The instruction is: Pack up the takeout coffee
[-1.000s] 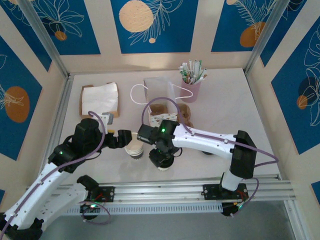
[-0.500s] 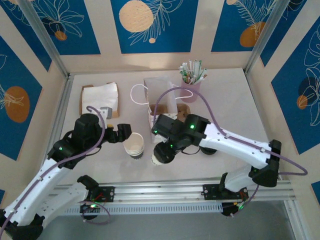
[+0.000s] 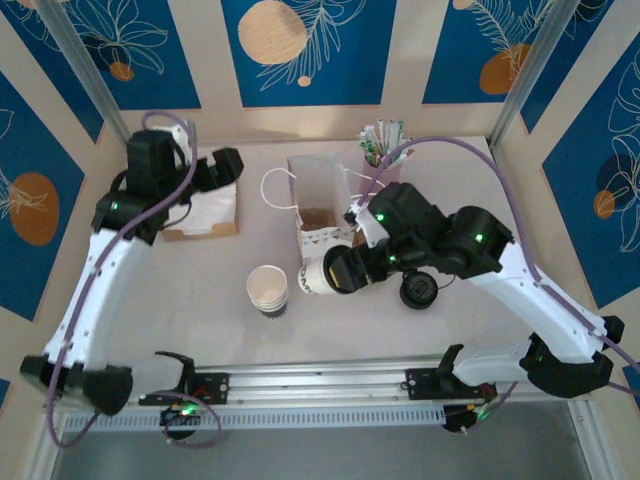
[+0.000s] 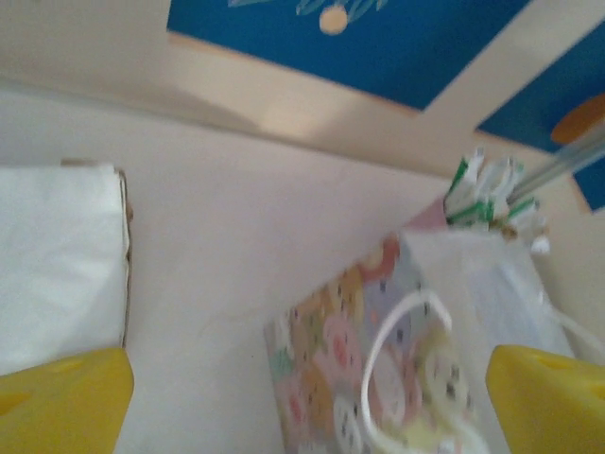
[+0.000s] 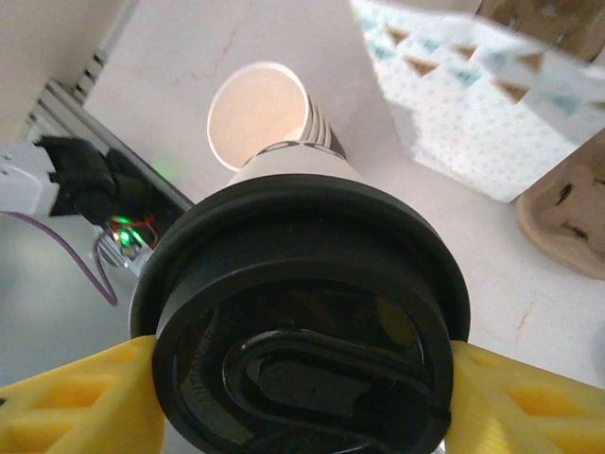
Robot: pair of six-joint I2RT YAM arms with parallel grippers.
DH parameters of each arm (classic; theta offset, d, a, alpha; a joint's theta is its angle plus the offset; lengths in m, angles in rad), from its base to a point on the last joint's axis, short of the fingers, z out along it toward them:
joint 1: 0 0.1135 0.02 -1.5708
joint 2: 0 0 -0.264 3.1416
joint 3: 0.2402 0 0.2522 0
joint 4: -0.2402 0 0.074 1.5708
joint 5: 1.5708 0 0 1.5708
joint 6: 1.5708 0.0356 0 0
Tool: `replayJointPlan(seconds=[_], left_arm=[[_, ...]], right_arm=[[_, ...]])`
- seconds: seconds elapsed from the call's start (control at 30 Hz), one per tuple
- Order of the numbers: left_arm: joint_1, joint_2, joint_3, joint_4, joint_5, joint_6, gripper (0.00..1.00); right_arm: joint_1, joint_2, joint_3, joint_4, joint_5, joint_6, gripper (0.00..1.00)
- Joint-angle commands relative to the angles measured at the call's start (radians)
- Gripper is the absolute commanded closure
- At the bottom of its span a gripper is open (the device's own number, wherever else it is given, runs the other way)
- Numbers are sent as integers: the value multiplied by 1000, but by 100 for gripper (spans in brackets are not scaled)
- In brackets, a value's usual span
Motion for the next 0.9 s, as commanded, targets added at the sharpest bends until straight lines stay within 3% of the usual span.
replayJointPlan(seconds=[0.0,0.37,0.63,0.87], left_arm=[[74,137,102,69,126,-9,10],[83,708,508,222,311,29,31],[19,954,621,358,418,18,33],[-34,1065,641,430,473,18,33]], right_arm=[[-58,-14,71,-26,-51,-32,34],[-265,75,279,-19,-96,-63,36],[-323,211,433,-56,-60,-73,36],[-333,339,551,-130,3,-87,37]])
